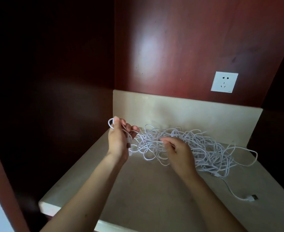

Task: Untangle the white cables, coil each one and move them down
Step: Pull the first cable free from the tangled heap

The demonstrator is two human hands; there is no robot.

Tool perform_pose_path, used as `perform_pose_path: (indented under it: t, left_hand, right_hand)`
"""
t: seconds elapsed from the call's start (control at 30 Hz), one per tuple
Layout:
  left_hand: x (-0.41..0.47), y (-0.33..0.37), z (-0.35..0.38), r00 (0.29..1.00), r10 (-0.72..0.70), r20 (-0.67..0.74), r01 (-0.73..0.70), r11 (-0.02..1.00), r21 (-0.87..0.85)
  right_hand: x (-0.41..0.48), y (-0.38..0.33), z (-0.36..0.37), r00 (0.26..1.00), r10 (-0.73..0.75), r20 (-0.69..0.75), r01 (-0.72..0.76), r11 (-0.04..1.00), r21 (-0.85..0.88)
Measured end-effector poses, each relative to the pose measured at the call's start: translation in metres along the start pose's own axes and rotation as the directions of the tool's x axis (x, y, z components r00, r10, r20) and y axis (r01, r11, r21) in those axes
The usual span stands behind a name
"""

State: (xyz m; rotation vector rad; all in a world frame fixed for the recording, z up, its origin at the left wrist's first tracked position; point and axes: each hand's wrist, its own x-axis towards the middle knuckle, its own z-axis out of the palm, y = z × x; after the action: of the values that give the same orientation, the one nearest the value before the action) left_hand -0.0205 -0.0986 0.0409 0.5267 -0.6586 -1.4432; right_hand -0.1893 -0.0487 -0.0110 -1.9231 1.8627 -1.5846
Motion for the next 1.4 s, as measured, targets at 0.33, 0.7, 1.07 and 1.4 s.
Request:
perform_pose_path:
  t: [0.33,0.7,1.07,1.4]
  left_hand:
    - [-0.019,-0.002,-0.006,0.986,-0.007,0.168,-0.049,0.944,0.325]
    - [-0.009,0.013,-0.038,0.992,-0.085,0.091,0.075,0.991,0.109]
    - [0.017,0.031,-0.061,0.994,0.058,-0.094,-0.055,0.998,0.033]
    - [0.028,0.034,-0.066,0.985,0.086,-0.149,-0.061,0.984,0.168]
  right_hand:
    - [0.004,-0.053,0.023,0.979,0.119,0.164,-0.172,0.914,0.366]
    - [-0.022,-0.044,0.056,0.911,0.035,0.411,-0.152,0.955,0.255]
    - [-0.002,-0.029,0.038,0.674,0.068,0.736,-0.183,0.98,0.077]
    - [0.009,-0.022,0.02,0.548,0.134,0.826,-0.055,0.991,-0.125]
